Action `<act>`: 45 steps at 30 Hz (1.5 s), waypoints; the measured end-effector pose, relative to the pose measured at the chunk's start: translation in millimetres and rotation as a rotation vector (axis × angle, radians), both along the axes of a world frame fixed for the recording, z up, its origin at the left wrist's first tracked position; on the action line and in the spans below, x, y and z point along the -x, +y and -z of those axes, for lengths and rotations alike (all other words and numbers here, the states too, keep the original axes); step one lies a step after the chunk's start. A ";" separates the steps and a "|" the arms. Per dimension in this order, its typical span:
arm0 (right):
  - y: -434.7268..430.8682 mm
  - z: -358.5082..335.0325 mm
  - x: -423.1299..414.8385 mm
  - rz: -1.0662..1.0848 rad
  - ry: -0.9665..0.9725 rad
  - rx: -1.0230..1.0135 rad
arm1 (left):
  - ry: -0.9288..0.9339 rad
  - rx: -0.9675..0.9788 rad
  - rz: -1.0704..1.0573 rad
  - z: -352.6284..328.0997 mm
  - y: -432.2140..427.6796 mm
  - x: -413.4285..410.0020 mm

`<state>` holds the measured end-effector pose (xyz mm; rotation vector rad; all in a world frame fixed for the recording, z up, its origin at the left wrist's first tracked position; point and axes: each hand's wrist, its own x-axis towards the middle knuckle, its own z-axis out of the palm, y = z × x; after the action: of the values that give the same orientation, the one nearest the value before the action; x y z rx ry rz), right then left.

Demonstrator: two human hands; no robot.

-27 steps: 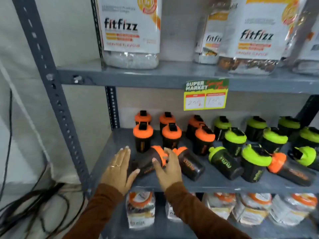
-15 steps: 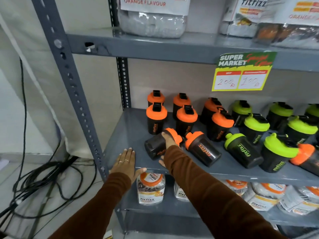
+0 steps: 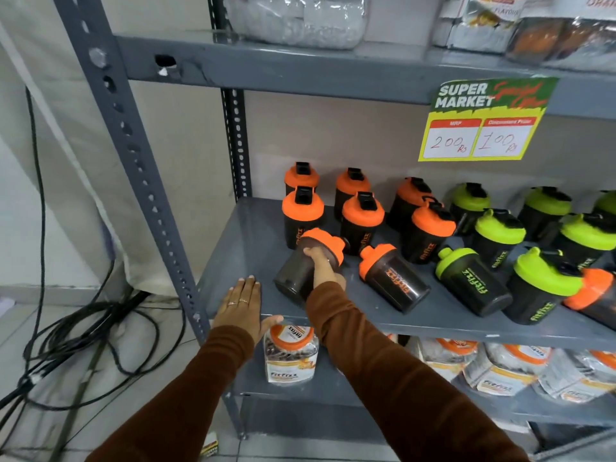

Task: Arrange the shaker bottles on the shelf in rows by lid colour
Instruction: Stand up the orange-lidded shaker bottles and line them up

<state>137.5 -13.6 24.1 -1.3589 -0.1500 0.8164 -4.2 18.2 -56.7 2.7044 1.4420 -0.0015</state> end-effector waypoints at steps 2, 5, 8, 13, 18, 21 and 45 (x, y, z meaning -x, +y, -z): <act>-12.7 7.3 12.4 0.093 0.026 0.039 | 0.004 -0.008 0.007 -1.2 -1.3 0.4; -16.8 19.7 17.5 0.073 -0.239 0.033 | 0.009 -0.001 0.007 -0.7 -1.0 0.1; -17.6 23.3 19.0 0.064 -0.393 0.064 | 0.029 -0.004 0.003 1.1 1.6 -1.5; -23.4 36.9 22.8 -0.005 -0.534 0.076 | 0.064 -0.005 0.016 0.9 3.5 -1.6; -40.5 44.2 14.4 -0.203 -0.637 0.088 | 0.082 -0.007 0.019 -0.4 1.6 -1.0; -60.5 47.2 -4.2 -0.250 -0.884 0.156 | 0.084 -0.023 0.011 -0.5 0.3 0.1; -75.5 29.2 -66.0 0.096 -0.796 0.200 | 0.060 -0.039 -0.014 -2.9 -5.0 -2.5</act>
<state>203.5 -89.2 -5.1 -1.8091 -0.6293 0.1726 -1.7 13.2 -53.8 2.7479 1.4919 -0.0548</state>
